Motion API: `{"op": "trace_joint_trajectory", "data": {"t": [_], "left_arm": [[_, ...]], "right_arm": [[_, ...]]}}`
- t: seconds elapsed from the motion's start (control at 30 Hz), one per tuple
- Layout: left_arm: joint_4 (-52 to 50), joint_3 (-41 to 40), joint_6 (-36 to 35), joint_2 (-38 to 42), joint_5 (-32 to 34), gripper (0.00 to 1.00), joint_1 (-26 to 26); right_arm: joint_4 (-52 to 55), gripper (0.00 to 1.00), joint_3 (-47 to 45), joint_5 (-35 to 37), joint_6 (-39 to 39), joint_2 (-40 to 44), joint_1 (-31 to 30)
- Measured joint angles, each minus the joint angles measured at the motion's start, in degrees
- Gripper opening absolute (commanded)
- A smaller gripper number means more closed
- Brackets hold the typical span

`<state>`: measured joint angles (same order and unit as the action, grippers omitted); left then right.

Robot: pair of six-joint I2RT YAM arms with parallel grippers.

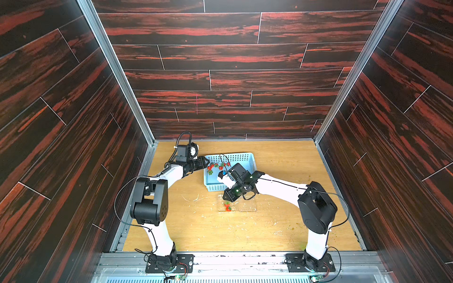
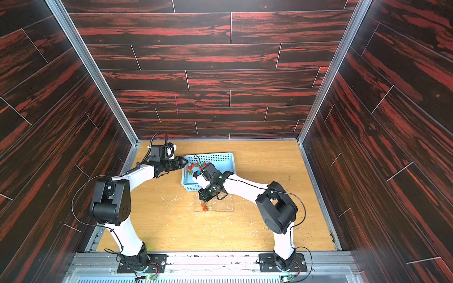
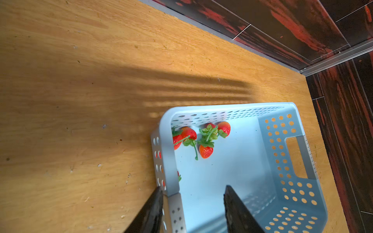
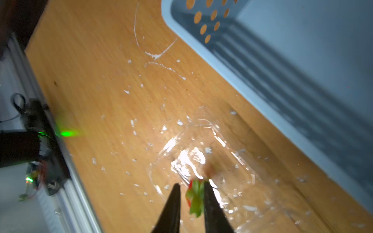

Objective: Pack strawberries into containers
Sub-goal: Place the strawberry in the packing box, then pick up the strawberry from the basket.

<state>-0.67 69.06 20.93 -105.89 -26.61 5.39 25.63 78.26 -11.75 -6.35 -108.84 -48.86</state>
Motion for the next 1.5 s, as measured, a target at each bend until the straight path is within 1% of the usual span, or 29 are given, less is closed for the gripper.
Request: {"op": "trace_joint_trajectory", "data": {"t": [0.07,0.23,0.33,0.4,0.47,0.57,0.73,0.83,0.97,1.07,1.13,1.4,1.5], "left_arm": [[-0.1,0.0,0.0,0.0,0.0,0.50,0.0],[-0.3,0.1,-0.1,0.0,0.0,0.50,0.0],[-0.7,0.3,-0.2,0.0,0.0,0.50,0.0],[-1.0,0.8,-0.2,-0.3,0.0,0.50,0.0],[-1.1,1.2,-0.2,-0.5,0.0,0.49,0.0],[-1.1,1.4,-0.2,-0.9,0.0,0.49,0.0],[-1.3,1.5,-0.2,-1.0,0.0,0.48,0.0],[-1.3,1.6,-0.2,-1.1,0.0,0.48,0.0],[-1.3,1.7,-0.2,-1.7,0.0,0.48,0.0],[-1.4,1.7,-0.2,-2.2,-0.2,0.47,0.0],[-1.4,1.7,-0.2,-2.5,-0.2,0.47,0.0],[-1.4,1.7,-0.2,-2.6,-0.4,0.47,0.0],[-1.4,1.7,-0.2,-2.6,-0.4,0.47,0.0]], "right_arm": [[0.7,0.38,0.9,1.1,0.8,0.0,0.0],[3.4,0.38,6.9,3.6,2.5,0.0,0.4],[4.0,0.38,11.9,4.2,3.5,-0.2,2.1],[4.2,0.38,16.9,5.6,4.2,-1.7,4.1],[3.9,0.37,22.6,7.6,5.0,-5.1,6.1],[3.6,0.38,31.4,10.2,5.6,-12.8,8.7],[5.8,0.45,43.6,12.0,5.8,-26.6,11.5],[7.8,0.49,48.5,12.0,5.7,-32.6,11.6],[9.9,0.54,52.9,11.5,5.1,-36.9,11.3],[10.3,0.59,55.7,10.8,4.2,-38.7,11.0],[10.3,0.61,56.6,10.3,3.8,-39.4,10.9],[10.5,0.62,60.9,9.8,2.4,-43.9,10.5],[10.3,0.60,61.6,10.1,2.1,-44.8,10.3]]}}
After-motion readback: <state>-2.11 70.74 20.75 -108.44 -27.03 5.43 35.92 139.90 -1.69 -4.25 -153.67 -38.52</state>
